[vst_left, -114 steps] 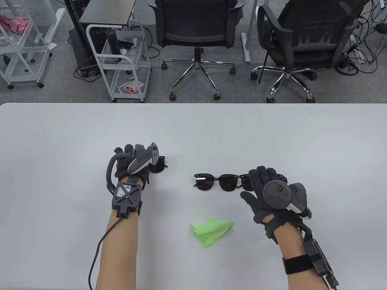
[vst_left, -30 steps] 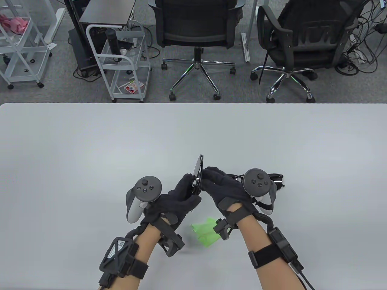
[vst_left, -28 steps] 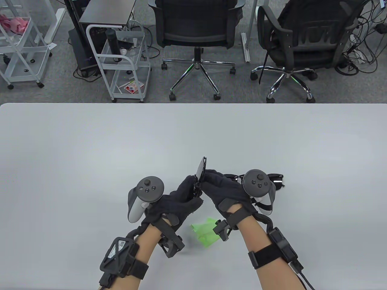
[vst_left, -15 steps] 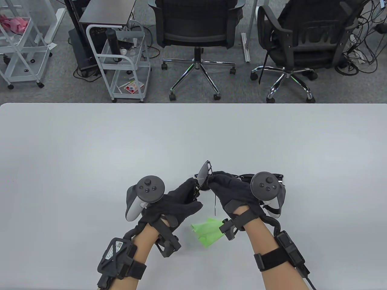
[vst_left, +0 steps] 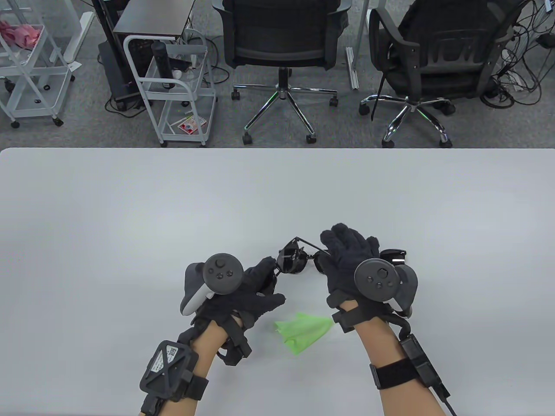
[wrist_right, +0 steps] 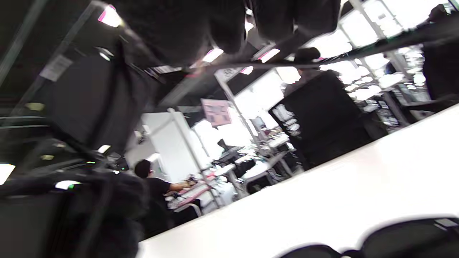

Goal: Dust sunglasses

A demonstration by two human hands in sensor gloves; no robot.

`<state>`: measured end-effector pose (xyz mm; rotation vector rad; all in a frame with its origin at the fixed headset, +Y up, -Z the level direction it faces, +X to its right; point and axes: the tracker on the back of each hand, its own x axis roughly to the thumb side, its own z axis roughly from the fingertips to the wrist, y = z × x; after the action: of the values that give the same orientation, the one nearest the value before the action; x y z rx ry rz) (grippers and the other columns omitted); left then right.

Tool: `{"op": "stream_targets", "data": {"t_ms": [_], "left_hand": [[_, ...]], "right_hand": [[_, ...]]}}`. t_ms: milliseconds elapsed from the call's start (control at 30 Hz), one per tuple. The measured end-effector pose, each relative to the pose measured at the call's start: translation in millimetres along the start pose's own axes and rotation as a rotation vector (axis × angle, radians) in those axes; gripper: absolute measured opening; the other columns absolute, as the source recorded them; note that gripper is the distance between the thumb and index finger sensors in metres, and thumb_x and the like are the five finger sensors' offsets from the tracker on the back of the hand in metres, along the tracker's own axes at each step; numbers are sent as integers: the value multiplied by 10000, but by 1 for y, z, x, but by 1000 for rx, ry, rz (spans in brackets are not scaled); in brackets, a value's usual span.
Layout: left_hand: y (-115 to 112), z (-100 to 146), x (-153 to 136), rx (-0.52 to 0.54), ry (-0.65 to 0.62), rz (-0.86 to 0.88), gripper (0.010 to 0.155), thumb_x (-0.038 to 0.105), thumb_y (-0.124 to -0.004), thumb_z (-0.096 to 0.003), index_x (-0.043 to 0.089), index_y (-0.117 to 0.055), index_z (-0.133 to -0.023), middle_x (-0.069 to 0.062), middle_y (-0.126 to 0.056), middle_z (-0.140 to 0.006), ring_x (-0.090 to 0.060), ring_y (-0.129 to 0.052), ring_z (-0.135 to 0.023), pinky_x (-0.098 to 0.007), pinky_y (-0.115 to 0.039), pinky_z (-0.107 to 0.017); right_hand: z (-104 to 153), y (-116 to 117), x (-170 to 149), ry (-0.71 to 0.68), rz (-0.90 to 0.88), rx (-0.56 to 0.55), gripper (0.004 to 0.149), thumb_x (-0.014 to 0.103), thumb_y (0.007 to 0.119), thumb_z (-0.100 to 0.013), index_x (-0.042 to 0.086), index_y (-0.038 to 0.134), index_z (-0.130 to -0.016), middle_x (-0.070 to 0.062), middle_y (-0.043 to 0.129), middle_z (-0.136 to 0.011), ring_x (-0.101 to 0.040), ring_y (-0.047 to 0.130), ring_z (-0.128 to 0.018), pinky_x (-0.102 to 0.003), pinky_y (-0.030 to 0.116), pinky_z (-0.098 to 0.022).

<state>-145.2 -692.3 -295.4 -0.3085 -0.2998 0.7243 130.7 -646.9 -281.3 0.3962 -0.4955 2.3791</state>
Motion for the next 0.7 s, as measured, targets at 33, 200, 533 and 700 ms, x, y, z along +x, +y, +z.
{"op": "stream_targets", "data": {"t_ms": [33, 200, 533, 700], "left_hand": [[2, 0, -2, 23, 12, 50, 911, 698, -795, -305, 309, -497, -1073, 89, -736, -1039, -168, -946, -923, -429, -673, -750], [12, 5, -14, 166, 48, 352, 919, 723, -753, -314, 309, -458, -1079, 100, -716, -1045, -143, -945, -927, -413, -680, -756], [8, 8, -13, 122, -26, 597, 908, 758, -694, -325, 355, -410, -1087, 155, -690, -1060, -94, -928, -941, -436, -661, -774], [-9, 0, -3, -51, -65, 570, 970, 745, -707, -326, 303, -296, -1085, 133, -689, -1065, -122, -923, -945, -460, -655, -766]], "right_hand": [[0, -4, 6, -26, -22, -22, 667, 411, 828, -480, 110, 631, -1042, -226, 491, -1131, -528, 522, -986, -724, 281, -627], [11, -18, 45, -234, 39, -115, 613, 434, 811, -500, 125, 685, -1014, -188, 576, -1113, -486, 595, -978, -683, 367, -670], [12, 36, 34, -34, -199, 140, 574, 438, 771, -505, 106, 752, -972, -175, 817, -990, -458, 858, -825, -650, 661, -600], [12, 55, 8, 144, -577, 255, 612, 426, 739, -524, 116, 631, -1041, -217, 613, -1091, -485, 726, -905, -674, 591, -621]]}}
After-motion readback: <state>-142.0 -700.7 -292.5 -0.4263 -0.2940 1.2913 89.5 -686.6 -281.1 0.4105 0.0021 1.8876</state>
